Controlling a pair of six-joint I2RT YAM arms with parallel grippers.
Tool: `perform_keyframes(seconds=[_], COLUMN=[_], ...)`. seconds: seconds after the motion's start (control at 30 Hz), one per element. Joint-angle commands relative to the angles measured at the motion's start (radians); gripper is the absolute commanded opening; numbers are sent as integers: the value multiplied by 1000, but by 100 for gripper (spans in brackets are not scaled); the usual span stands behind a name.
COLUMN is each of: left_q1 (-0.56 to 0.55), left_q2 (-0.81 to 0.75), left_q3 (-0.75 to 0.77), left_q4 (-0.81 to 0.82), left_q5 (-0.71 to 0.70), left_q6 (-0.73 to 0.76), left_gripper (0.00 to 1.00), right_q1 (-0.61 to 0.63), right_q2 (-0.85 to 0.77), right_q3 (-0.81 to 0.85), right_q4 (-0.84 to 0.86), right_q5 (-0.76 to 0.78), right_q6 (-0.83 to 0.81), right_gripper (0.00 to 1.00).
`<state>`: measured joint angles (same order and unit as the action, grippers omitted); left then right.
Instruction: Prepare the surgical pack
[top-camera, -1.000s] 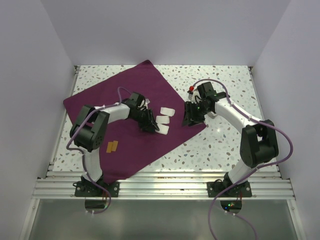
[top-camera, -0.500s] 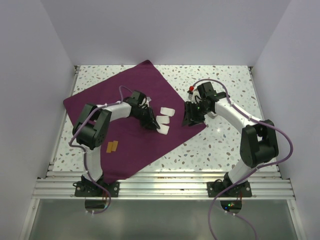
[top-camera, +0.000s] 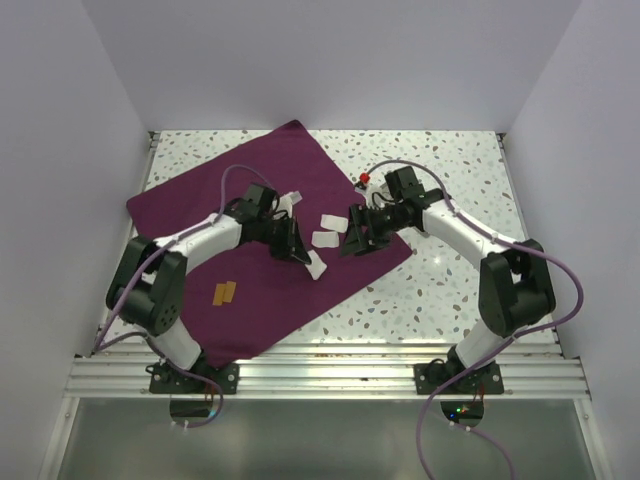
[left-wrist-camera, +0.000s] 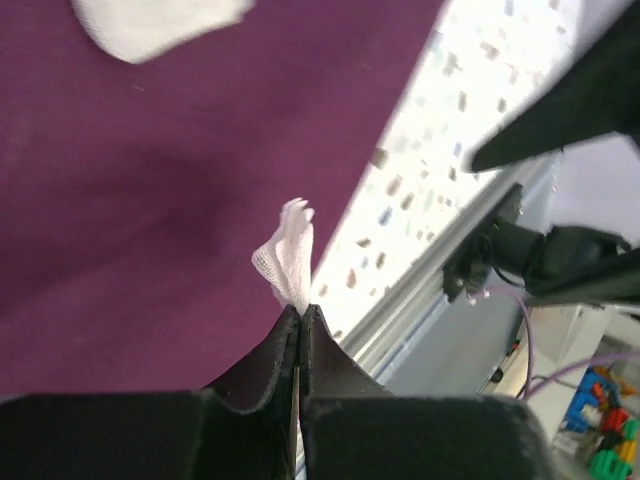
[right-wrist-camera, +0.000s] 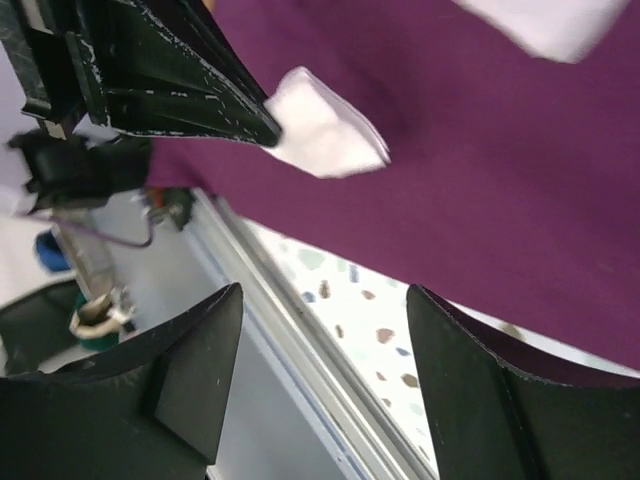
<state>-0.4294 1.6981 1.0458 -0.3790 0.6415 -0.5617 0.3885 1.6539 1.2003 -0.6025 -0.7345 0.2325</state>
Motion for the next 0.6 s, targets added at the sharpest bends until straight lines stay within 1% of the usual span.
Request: perform_keyframes(seconds=[0.0,0.1,0.3,0.4,0.57], left_q1=[-34,-61,-92,-95,-97], left_q2=[-164,-266,-423,-465,-497], left_q3=[-62,-125,-227,-265,-283], left_q4=[18,55,112,129,176], left_q5=[110,161,236,264,313], left_q6=[66,43,-13,-24,-50], left_gripper=[0,0,0,0,0], right_q1=[33,59,90,119,199], right_q2=[-42,-54,-103,-111,-114], right_q3=[-42,-64,-71,-84,-111], right_q4=[135,162,193,210,219], right_q5=[-216,-281,-362,-431,-462], right_q6=[4,-48,-56,-45,-42], right_gripper=[71,72,70,68,68])
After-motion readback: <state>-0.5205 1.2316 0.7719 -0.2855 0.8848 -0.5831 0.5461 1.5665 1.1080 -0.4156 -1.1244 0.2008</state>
